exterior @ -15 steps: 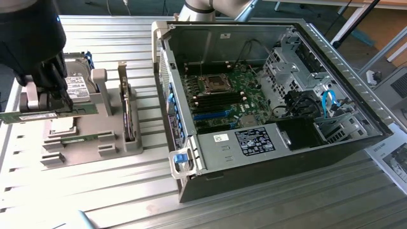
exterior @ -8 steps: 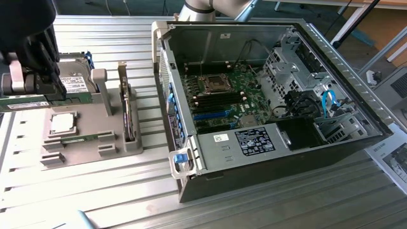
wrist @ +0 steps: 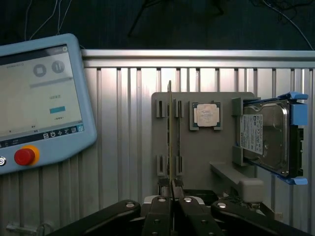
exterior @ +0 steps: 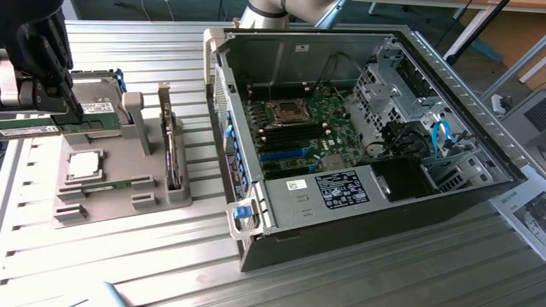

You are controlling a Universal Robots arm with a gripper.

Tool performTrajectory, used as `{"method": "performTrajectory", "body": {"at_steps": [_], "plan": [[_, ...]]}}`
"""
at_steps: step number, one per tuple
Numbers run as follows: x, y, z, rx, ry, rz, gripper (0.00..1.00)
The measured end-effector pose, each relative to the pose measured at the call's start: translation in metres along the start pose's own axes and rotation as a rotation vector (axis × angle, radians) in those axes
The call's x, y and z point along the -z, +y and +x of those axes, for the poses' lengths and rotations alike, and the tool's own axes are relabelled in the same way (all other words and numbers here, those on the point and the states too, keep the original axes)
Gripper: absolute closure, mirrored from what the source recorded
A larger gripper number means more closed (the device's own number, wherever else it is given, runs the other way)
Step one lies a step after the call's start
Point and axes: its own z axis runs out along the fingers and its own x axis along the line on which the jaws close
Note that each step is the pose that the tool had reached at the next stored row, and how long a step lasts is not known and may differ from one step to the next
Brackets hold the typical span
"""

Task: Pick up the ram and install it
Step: 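Pick up the ram and move it above insertion slot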

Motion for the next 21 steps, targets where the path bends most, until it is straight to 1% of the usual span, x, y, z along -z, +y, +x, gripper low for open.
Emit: {"method": "performTrajectory", "body": {"at_steps": [4, 8, 16, 20, 21], "plan": [[0.0001, -0.0035, 0.000, 0.000, 0.0000, 0.0000, 0.88], [0.0006, -0.0131, 0.001, 0.000, 0.0000, -0.0009, 0.88], [0.0019, -0.0390, 0.005, 0.000, 0.0000, -0.0047, 0.88], [0.0028, -0.0530, 0.007, 0.000, 0.0000, -0.0070, 0.88], [0.0032, -0.0583, 0.008, 0.000, 0.0000, -0.0081, 0.88]]}}
